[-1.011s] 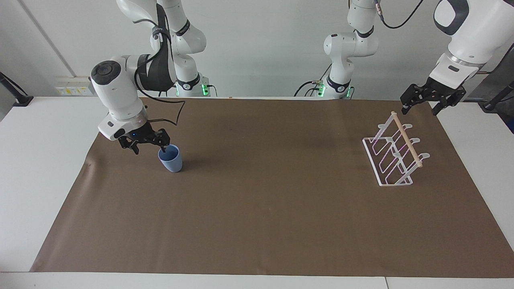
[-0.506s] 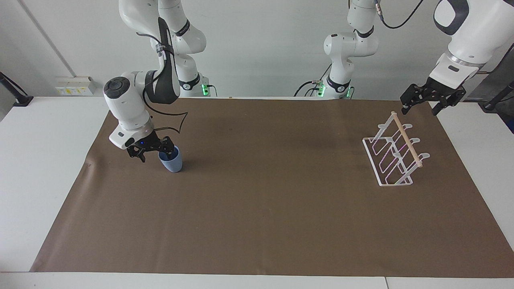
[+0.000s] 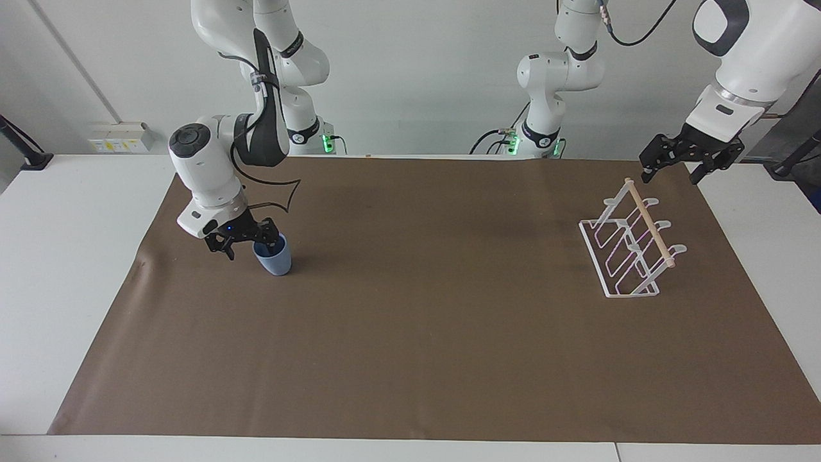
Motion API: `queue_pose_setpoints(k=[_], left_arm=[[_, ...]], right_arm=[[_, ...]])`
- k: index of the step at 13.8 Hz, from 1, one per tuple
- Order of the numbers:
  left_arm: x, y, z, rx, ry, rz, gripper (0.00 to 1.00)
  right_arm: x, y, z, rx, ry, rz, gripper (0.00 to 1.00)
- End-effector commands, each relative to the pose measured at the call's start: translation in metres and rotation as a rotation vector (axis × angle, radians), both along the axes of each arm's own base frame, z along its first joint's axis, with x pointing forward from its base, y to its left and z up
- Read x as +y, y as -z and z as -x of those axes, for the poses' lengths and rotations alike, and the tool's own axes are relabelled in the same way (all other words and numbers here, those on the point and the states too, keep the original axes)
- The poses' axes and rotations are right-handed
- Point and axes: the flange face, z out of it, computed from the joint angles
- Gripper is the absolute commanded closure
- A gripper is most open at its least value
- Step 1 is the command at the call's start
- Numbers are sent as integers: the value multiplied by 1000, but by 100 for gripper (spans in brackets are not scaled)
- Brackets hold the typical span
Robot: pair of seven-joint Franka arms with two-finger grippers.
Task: Hang cup on cup holder
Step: 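Reach the right gripper down to the rim of the blue cup, then grip the cup rim with the right gripper and lift it sideways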
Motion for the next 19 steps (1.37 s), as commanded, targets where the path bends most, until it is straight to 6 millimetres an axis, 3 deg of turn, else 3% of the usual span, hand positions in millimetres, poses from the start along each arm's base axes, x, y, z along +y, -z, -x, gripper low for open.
queue_pose_setpoints(k=[1,4,7,12,15,19], left_arm=[[0,-2,4,9,-10,2,0],[0,-2,4,10,-12,2,0],[0,-2,4,9,-10,2,0],[0,-2,4,9,-10,2,0],[0,-2,4,9,-10,4,0],[0,-2,4,10,-10,2,0]], right_arm=[[1,-4,8,2,0,-47,100],[4,-16,3,27,0,-62,100],[6,-67,-14,27,-12,-73,100],[39,-136,-24,-11,17,-287,100],[51,-151,-18,50,64,-527,100],[89,-166,-4,150,75,-812,100]])
